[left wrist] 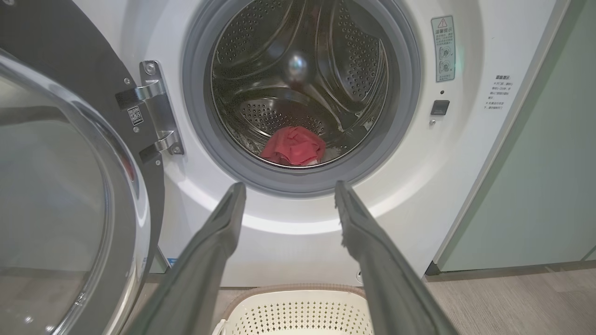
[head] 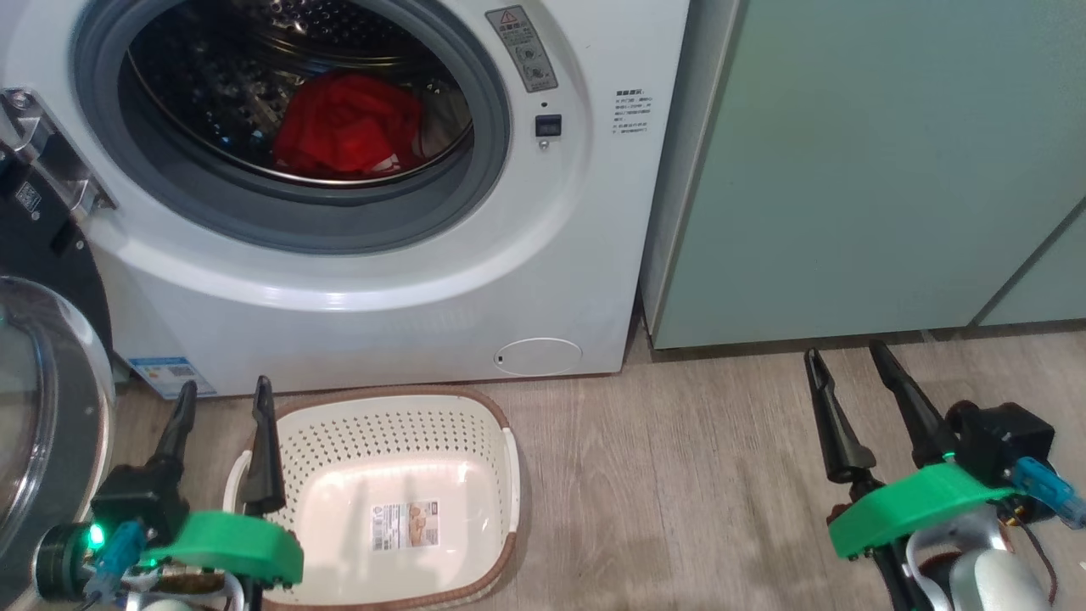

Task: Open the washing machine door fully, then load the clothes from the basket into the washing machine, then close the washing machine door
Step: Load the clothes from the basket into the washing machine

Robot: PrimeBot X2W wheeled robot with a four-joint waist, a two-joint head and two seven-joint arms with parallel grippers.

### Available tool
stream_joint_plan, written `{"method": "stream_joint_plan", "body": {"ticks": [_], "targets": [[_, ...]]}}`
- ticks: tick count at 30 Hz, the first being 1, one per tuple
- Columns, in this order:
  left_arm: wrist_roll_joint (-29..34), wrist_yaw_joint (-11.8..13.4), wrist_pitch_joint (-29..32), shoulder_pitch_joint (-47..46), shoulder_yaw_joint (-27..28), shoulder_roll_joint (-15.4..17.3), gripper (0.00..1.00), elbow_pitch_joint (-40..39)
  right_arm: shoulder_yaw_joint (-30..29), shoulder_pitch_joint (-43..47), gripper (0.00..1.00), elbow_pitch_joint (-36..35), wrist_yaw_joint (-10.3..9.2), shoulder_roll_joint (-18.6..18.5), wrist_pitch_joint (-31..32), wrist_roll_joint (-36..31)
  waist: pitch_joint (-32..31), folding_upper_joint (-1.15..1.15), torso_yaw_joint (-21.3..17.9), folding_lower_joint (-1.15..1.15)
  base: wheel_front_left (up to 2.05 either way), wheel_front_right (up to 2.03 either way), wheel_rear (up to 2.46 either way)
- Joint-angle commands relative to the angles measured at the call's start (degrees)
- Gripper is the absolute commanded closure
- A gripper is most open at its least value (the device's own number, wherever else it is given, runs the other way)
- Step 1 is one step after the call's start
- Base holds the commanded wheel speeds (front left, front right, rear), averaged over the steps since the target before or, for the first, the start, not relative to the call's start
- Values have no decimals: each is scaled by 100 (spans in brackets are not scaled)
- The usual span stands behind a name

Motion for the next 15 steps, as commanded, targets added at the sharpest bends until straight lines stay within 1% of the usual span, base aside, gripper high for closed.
{"method": "stream_joint_plan", "body": {"ticks": [1,15], "targets": [[25,1,-70,-154,226,80,0,-161,111,-83,0,-237,0,-1,3,4,-2,0,-1,0,0,0,0],[-14,15,-56,-189,174,84,0,-146,109,-83,0,-240,0,-1,-13,30,20,0,13,0,0,0,0]]}}
